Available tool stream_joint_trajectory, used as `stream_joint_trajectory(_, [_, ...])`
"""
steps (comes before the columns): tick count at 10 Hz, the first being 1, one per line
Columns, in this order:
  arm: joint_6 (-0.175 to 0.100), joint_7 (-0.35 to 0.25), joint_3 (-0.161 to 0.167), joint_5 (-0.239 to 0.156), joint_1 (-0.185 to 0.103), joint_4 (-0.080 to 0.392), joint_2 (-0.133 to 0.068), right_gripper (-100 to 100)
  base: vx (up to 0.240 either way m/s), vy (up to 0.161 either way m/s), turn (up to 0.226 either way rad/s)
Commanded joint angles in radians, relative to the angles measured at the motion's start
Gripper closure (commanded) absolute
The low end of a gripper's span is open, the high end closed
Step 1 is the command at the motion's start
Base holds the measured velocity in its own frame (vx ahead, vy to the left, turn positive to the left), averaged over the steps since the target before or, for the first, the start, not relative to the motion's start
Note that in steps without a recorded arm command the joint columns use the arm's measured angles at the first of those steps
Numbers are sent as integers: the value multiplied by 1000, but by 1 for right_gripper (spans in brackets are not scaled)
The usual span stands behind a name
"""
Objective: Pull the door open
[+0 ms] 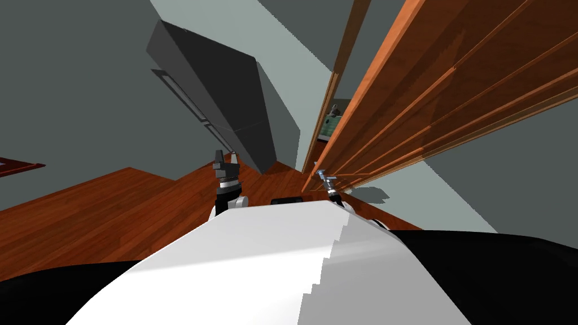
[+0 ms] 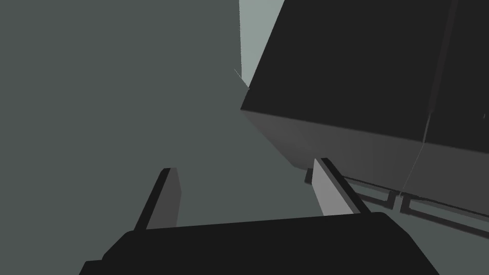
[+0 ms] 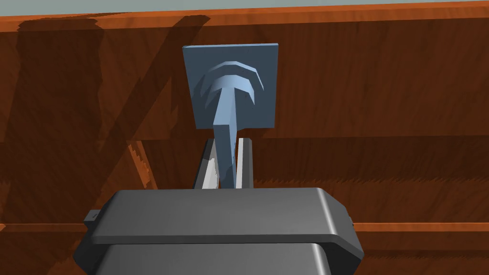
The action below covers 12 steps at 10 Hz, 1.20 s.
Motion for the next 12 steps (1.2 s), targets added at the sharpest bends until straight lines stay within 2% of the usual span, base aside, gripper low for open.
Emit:
stream_joint_trajectory(1, [-30, -12, 4, 3, -3, 26, -12, 100, -169, -51, 74])
stream_joint_trajectory(2, [-17, -9, 6, 4, -1, 16, -6, 100, -71, -14, 18])
stream_joint_trajectory(3, [-47, -18, 10, 8, 15, 27, -13, 100, -130, -36, 143])
stream_joint_trajectory(4, [-55, -20, 11, 8, 19, 30, -16, 100, -171, -74, 164])
stream_joint_trajectory(7, [-113, -37, 15, 12, 51, 46, -36, 100, -175, -80, 193])
stream_joint_trajectory(10, [-151, -48, 18, 15, 71, 56, -48, 100, -164, -57, 108])
stream_joint_trajectory(11, [-151, -48, 18, 15, 71, 56, -48, 100, -101, -48, 63])
stream_joint_trajectory(12, [-165, -52, 20, 16, 79, 60, -53, 100, -104, -32, 95])
